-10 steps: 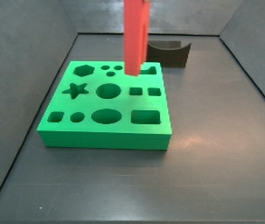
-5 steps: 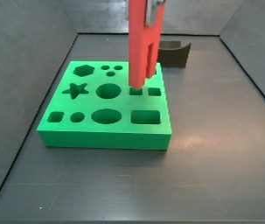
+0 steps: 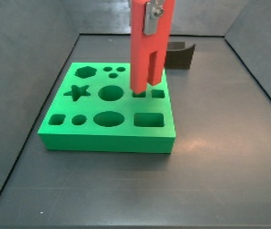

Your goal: Insert the double-square object.

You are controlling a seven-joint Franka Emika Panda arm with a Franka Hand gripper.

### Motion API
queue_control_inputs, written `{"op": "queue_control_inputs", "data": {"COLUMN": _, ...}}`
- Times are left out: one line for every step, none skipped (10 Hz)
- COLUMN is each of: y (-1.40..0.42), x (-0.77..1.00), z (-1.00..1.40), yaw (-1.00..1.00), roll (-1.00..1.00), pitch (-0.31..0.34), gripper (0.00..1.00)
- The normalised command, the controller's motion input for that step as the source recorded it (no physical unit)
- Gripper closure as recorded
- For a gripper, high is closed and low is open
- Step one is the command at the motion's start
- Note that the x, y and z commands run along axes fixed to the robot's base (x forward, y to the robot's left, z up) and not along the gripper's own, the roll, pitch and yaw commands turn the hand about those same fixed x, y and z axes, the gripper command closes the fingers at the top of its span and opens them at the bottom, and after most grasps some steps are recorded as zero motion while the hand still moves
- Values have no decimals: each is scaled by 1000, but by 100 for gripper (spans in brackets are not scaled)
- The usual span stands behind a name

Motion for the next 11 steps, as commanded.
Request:
{"op": "queue_control_inputs", "data": {"y": 160, "x": 154, "z": -11, "yaw": -769, "roll": -119, "pitch": 0, "gripper": 100}}
{"op": "queue_control_inputs", "data": {"y": 0, "x": 0, "z": -89, "yaw": -1000, "roll": -14, "pitch": 0, "gripper": 100}}
{"op": "queue_control_inputs", "data": {"y": 0, "x": 0, "z": -117, "yaw": -1000, "roll": 0, "pitch": 0, "gripper": 100}}
{"op": "queue_control_inputs", "data": {"y": 0, "x": 0, "z": -123, "yaw": -1000, "roll": 0, "pitch": 0, "gripper": 100}}
{"op": "queue_control_inputs", "data": {"y": 0, "x": 0, "z": -120, "yaw": -1000, "roll": 0, "pitch": 0, "gripper": 100}}
{"op": "queue_control_inputs", "data": {"y": 0, "x": 0, "z": -126, "yaw": -1000, "roll": 0, "pitch": 0, "gripper": 100}}
{"op": "queue_control_inputs", "data": {"y": 17, "x": -3, "z": -186, "yaw": -1000, "roll": 0, "pitch": 0, "gripper": 100}}
{"op": "queue_control_inputs", "data": {"y": 51, "x": -29, "z": -191, "yaw": -969, "roll": 0, "pitch": 0, "gripper": 100}}
{"op": "queue_control_inputs", "data": {"y": 169, "x": -71, "z": -169, "yaw": -837, "roll": 0, "pitch": 0, "gripper": 100}}
{"op": "queue_control_inputs", "data": {"y": 149, "x": 0, "z": -86, "yaw": -269, "roll": 0, "pitch": 0, "gripper": 100}}
{"op": "queue_control_inputs", "data": {"y": 49, "x": -34, "z": 0, "yaw": -17, "roll": 0, "pitch": 0, "gripper": 100}}
